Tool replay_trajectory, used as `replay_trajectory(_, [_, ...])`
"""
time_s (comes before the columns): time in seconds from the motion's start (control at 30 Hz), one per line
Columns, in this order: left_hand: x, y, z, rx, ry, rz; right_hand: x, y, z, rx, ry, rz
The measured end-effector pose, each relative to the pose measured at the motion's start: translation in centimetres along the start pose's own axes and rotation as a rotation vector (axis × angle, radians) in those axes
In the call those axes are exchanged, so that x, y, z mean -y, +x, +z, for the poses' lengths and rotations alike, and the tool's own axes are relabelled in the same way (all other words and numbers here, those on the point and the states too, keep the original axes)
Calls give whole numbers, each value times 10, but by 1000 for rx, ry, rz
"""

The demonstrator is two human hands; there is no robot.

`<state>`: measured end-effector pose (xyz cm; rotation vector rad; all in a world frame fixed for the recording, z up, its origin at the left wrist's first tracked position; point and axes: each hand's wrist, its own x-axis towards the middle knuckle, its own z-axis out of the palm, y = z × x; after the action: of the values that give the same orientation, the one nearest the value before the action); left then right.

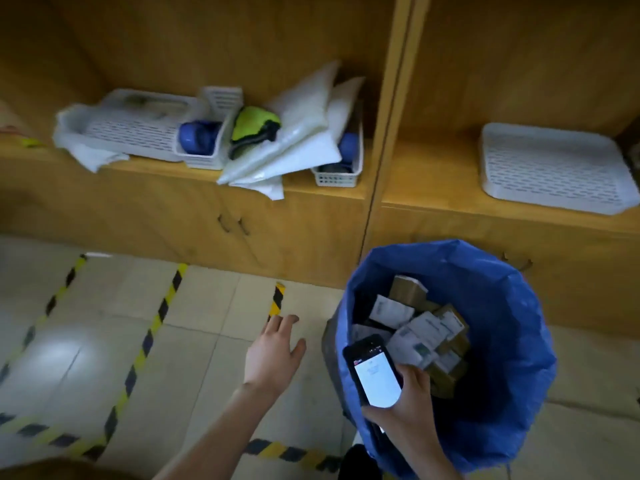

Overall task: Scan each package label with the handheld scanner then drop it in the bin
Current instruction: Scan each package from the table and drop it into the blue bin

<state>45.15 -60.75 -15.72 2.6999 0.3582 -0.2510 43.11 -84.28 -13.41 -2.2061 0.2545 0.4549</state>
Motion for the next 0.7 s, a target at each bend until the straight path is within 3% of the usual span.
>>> replay_trajectory(0.2, [171,-158,-95,-227,-62,-318,115,-101,110,184,-156,-262])
replay_trajectory(0.4, [316,-358,-160,-449,-129,-736,221,-248,247,556,-342,-550])
replay_trajectory(0.7, [421,-612,-181,-790,-246,-1254,311,-423,420,1105,-499,-855])
